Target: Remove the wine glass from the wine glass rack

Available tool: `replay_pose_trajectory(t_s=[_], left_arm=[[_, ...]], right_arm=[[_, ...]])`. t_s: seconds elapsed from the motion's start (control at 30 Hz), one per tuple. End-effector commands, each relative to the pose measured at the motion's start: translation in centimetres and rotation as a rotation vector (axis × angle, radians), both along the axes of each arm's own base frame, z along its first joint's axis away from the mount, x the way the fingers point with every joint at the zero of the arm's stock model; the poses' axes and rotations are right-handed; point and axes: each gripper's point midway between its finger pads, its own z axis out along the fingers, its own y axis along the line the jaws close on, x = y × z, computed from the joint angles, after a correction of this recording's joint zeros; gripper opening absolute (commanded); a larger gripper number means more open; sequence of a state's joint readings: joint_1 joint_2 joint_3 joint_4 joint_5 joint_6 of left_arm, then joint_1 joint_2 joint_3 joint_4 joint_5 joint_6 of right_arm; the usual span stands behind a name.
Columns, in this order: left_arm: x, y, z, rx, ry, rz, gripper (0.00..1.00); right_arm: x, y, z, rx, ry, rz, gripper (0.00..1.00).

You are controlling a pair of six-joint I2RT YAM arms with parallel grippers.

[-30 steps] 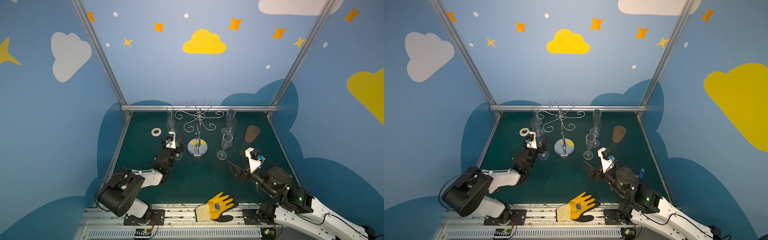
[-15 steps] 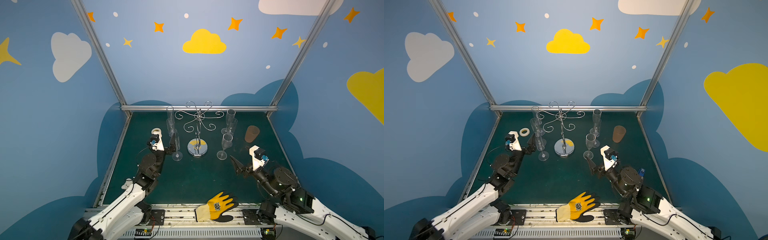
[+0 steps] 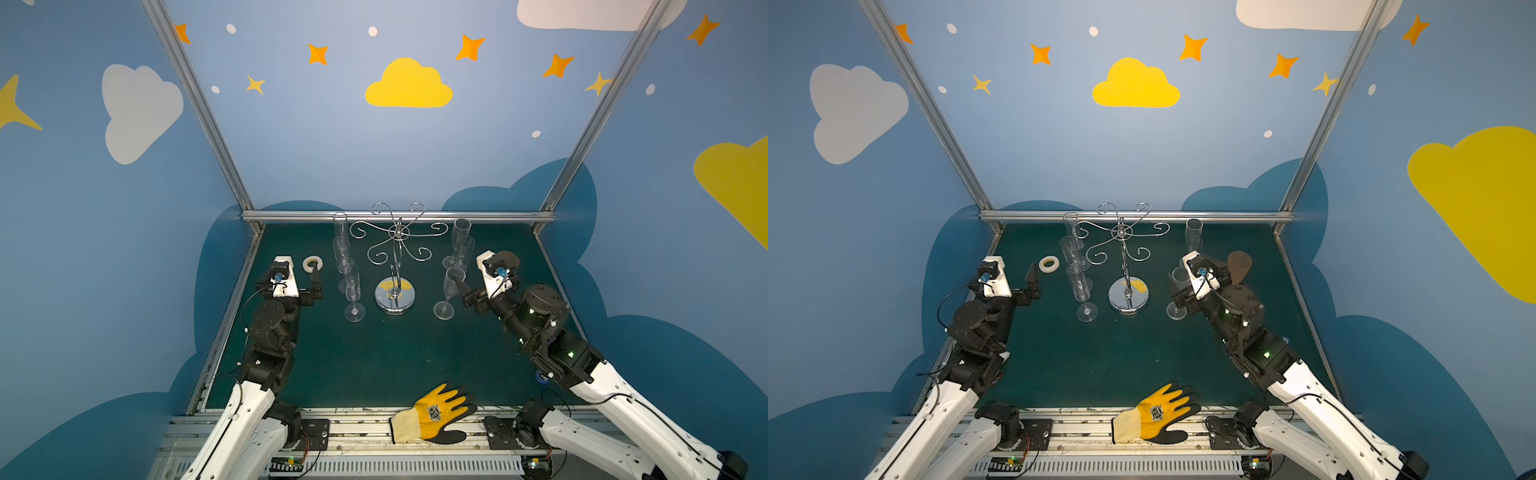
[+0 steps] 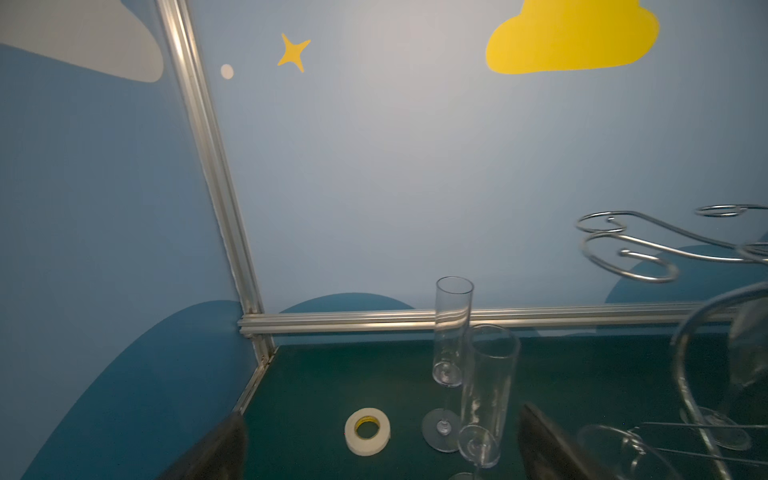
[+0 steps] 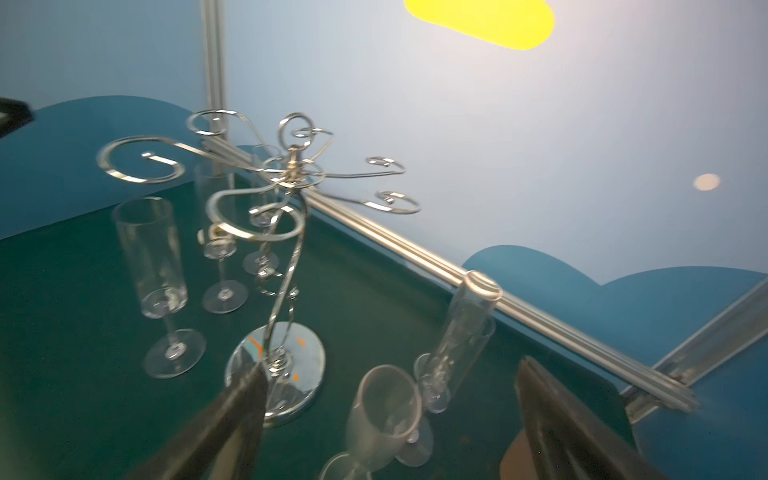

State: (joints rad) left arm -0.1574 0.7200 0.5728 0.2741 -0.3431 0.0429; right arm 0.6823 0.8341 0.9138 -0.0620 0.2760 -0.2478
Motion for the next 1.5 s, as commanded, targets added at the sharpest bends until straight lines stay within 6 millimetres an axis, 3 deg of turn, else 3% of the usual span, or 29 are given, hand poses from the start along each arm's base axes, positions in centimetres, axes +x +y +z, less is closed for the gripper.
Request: replay_pose_trajectory(t_s=[0.0, 0.07, 0.17, 0.3, 0.37, 0.5, 0.57, 0.63, 0.73, 0.83, 0.97, 1.03, 1.13, 1.27, 1.47], left_arm=[[1.1, 2.5, 0.2, -0.067, 0.037, 0.043, 1.00], [1.9, 4.1, -0.5, -0.077, 0.073, 0.077, 0.99], [2.6, 6.3, -2.8, -0.088, 0.133, 0.136, 0.99], [3.5, 7.5, -7.8, -0.100, 0.218, 0.170, 0.99], [3.8, 8.1, -11.3, -0.126, 0.273, 0.202, 0.99], [4.5, 8.1, -17.7, -0.247, 0.395, 0.226, 0.99], [5.2, 7.3, -20.8, -0.287, 0.444, 0.190, 0.99], [5.9, 6.6, -22.4, -0.297, 0.449, 0.154, 0.99], [6.6, 5.3, -21.6, -0.194, 0.450, 0.133, 1.00], [6.7, 5.0, -22.3, -0.188, 0.408, 0.122, 0.99], [6.9, 2.5, -23.1, -0.111, 0.402, 0.012, 0.99], [7.5, 2.1, -23.3, -0.078, 0.343, -0.007, 0.99], [7.6, 2.2, -23.9, -0.096, 0.457, 0.007, 0.99], [7.8, 2.1, -23.7, -0.083, 0.398, 0.001, 0.99], [7.6, 2.2, -23.8, -0.090, 0.423, 0.008, 0.99]], right_arm=[[1.3, -1.8, 2.9, 0.002, -0.075, -0.029, 0.92], [2.5, -4.1, 2.7, 0.002, -0.068, -0.104, 0.92], [4.2, -8.4, 0.8, 0.028, -0.004, -0.234, 0.93], [5.3, -14.1, -4.2, 0.122, 0.111, -0.398, 0.93], [5.5, -16.0, -7.8, 0.163, 0.186, -0.447, 0.93], [5.4, -18.2, -15.6, 0.209, 0.329, -0.519, 0.93], [5.4, -18.2, -18.9, 0.239, 0.364, -0.507, 0.93], [5.7, -17.3, -20.9, 0.269, 0.383, -0.462, 0.93], [6.5, -15.3, -23.0, 0.267, 0.438, -0.359, 0.93], [8.2, -15.8, -25.9, 0.268, 0.532, -0.424, 0.97], [10.8, -16.2, -26.5, 0.238, 0.559, -0.486, 0.98], [11.7, -16.2, -28.5, 0.229, 0.542, -0.493, 0.98], [11.7, -15.2, -28.2, 0.149, 0.412, -0.423, 0.99], [11.6, -16.3, -28.9, 0.208, 0.575, -0.535, 0.99], [11.5, -16.2, -28.7, 0.209, 0.556, -0.527, 0.99]])
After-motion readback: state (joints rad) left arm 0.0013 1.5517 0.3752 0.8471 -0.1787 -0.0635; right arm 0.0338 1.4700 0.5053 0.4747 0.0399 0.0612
